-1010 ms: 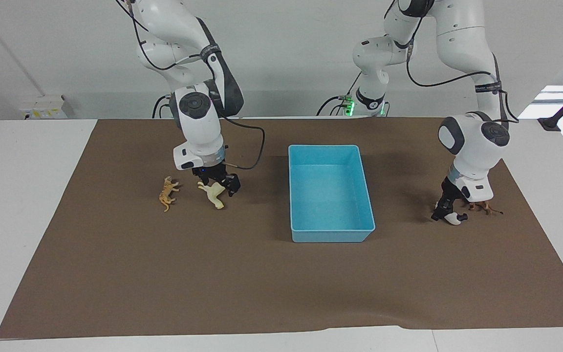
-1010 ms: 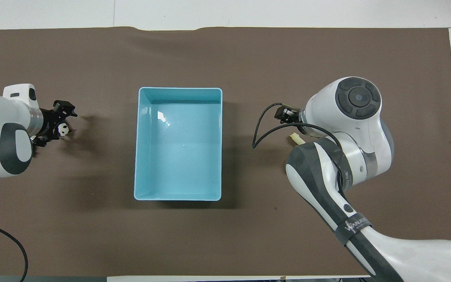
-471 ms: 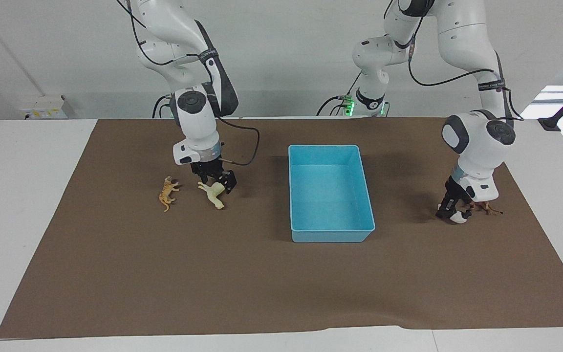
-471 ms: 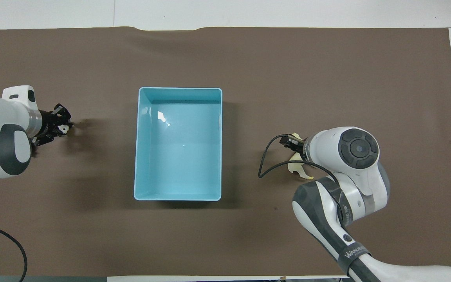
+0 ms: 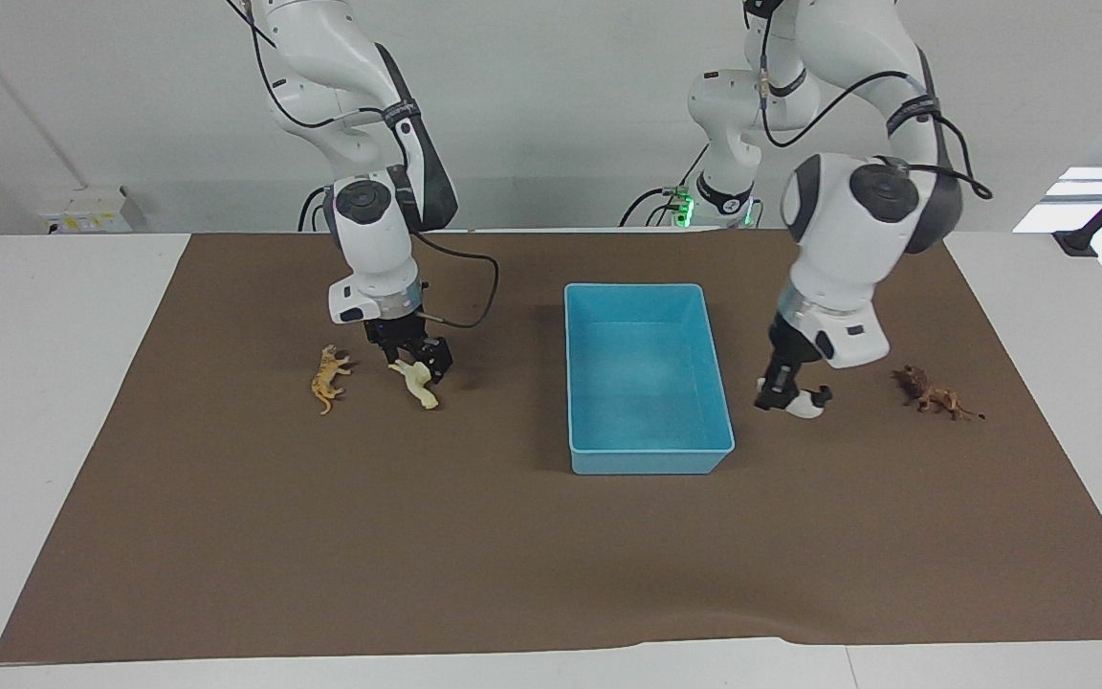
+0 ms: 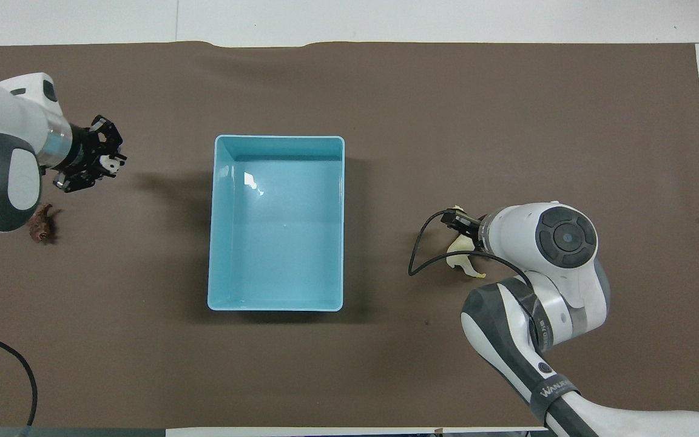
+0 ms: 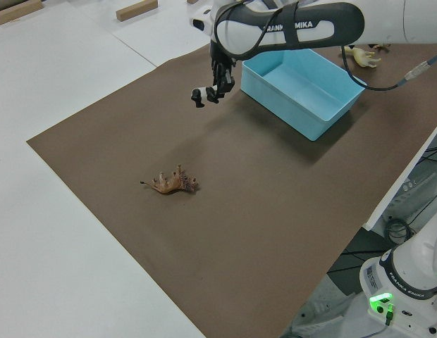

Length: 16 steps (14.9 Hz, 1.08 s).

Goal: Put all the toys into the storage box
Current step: 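Carry the panda into the blue box with the left gripper and release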

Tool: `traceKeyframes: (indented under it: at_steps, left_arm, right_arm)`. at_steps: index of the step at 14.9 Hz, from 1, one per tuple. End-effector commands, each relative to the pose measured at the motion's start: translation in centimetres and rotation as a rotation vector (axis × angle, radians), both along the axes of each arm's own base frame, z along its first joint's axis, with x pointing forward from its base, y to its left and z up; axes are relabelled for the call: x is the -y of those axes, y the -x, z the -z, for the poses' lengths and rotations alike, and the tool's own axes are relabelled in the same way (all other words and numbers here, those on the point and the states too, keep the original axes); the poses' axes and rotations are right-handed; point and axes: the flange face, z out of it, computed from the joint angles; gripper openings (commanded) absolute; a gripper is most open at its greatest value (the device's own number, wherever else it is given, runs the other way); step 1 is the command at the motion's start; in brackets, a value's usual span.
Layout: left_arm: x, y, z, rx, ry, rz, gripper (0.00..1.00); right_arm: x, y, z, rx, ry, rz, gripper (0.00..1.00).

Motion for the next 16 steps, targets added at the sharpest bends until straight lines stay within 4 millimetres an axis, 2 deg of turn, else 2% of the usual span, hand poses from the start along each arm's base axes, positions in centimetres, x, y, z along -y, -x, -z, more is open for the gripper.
traceKeyframes:
  at_steps: [1,2,3,4,5,7,8,10,11,12,14,16]
  left_arm:
    - [5.0,2.3,1.5,0.006,0.02,-0.07,0.0]
    - [6.2,3.3,2.3,0.028,0.034,-0.072,0.0]
    - [7.6,5.3,3.5,0.039,0.04,-0.047,0.09]
    - [7.9,6.3,3.9,0.033,0.034,-0.029,0.46]
    - [7.3,6.1,4.0,0.025,0.028,-0.034,0.99]
    - [5.8,5.4,2.5,0.01,0.013,-0.057,1.0]
    - [3.8,5.2,1.1,0.013,0.009,-0.059,1.0]
    - [-4.3,3.7,-0.7,-0.01,-0.04,0.051,1.0]
    - [-9.6,2.7,-0.7,-0.029,-0.061,0.169,1.0]
    - [-13.6,1.9,-0.7,-0.024,-0.07,0.252,1.0]
    - [-22.2,1.3,-0.4,-0.017,-0.087,0.38,1.0]
    - [-27.1,1.3,0.4,0.018,-0.111,0.488,1.0]
  right_arm:
    - [0.0,0.2,1.1,0.021,-0.016,0.017,1.0]
    - [-0.1,0.0,1.6,0.028,-0.019,0.017,1.0]
    - [-0.1,-0.1,2.2,0.03,-0.02,0.017,1.0]
    - [0.0,0.0,3.0,0.028,-0.02,0.022,1.0]
    - [-0.1,0.2,3.8,0.036,-0.025,0.029,1.0]
    - [-0.3,0.3,4.0,0.042,-0.031,0.049,1.0]
    - [-1.0,0.5,4.0,0.041,-0.033,0.044,1.0]
    - [-1.6,0.7,3.9,0.039,-0.038,0.065,1.0]
    - [-2.3,0.9,3.9,0.027,-0.032,0.043,1.0]
    - [-2.5,1.0,3.9,0.004,-0.023,0.04,1.0]
    - [-3.3,0.5,2.4,-0.071,0.008,0.038,1.0]
    - [-3.8,0.6,2.1,-0.078,0.009,0.05,1.0]
